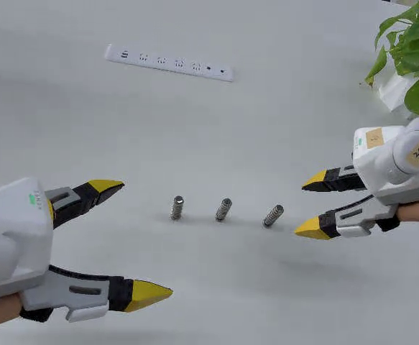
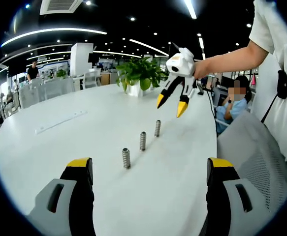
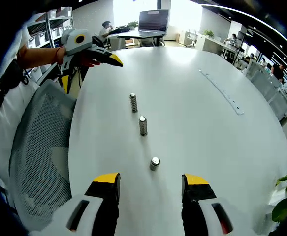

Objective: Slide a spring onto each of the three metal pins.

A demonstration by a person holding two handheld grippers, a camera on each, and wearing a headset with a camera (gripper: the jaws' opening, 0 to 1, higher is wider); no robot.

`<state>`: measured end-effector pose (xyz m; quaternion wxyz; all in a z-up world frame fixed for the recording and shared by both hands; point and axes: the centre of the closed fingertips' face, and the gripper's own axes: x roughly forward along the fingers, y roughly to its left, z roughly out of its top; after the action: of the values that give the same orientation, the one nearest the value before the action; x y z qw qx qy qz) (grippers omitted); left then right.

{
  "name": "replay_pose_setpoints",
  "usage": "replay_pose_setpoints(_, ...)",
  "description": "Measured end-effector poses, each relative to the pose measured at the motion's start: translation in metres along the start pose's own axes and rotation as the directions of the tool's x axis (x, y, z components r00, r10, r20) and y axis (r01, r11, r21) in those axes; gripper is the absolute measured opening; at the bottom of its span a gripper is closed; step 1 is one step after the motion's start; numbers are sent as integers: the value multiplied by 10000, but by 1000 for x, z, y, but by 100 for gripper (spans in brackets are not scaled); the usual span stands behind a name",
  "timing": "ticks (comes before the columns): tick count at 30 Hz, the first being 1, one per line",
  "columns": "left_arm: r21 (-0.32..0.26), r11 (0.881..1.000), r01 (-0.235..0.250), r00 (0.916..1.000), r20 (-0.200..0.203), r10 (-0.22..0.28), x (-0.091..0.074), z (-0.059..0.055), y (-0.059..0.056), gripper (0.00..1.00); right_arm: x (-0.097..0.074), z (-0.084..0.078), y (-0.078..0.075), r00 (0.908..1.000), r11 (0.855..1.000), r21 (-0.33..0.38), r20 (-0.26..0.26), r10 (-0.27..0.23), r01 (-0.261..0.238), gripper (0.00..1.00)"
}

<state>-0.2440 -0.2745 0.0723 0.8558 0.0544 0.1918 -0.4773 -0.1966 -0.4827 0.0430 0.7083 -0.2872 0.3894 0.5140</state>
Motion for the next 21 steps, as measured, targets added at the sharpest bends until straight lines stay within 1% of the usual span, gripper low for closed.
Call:
replay_pose_setpoints(2, 48, 10000, -25, 10000, -61, 25, -1, 0, 1, 97, -5, 2, 4, 9984, 9997, 133, 521, -230, 224, 53)
replay_pose_setpoints(3, 65, 10000, -29, 10000, -92, 30, -1, 0, 1, 98, -9, 1, 7, 9957, 9990, 277, 849, -367, 345, 56)
replay_pose_setpoints(5, 151, 9999, -27, 9999, -145, 29, -2, 0, 1, 99, -14, -2, 14, 9913, 9971, 631, 1220, -501, 426, 62)
replay_pose_setpoints(8, 280, 9996, -25, 9997, -228, 31, -4, 1, 2, 99, -19, -8, 24, 9838, 9941, 954, 1661, -667, 513, 69)
replay_pose_setpoints(12, 329, 9994, -56, 9995, -321, 66, -6, -1, 3, 99, -24, -18, 32, 9744, 9880, 1377, 2026, -976, 703, 74)
replay_pose_setpoints(14, 521, 9986, -104, 9987, -501, 130, -8, -4, 5, 99, -26, -22, 35, 9654, 9809, 1768, 2307, -1216, 813, 76)
replay_pose_setpoints(15, 647, 9978, -144, 9975, -683, 189, -9, -7, 6, 99, -28, -24, 36, 9566, 9763, 1974, 2564, -1388, 887, 77)
replay_pose_setpoints(21, 604, 9978, -284, 9959, -836, 334, -11, -13, 7, 99, -34, -36, 42, 9357, 9592, 2626, 3005, -1847, 1050, 84)
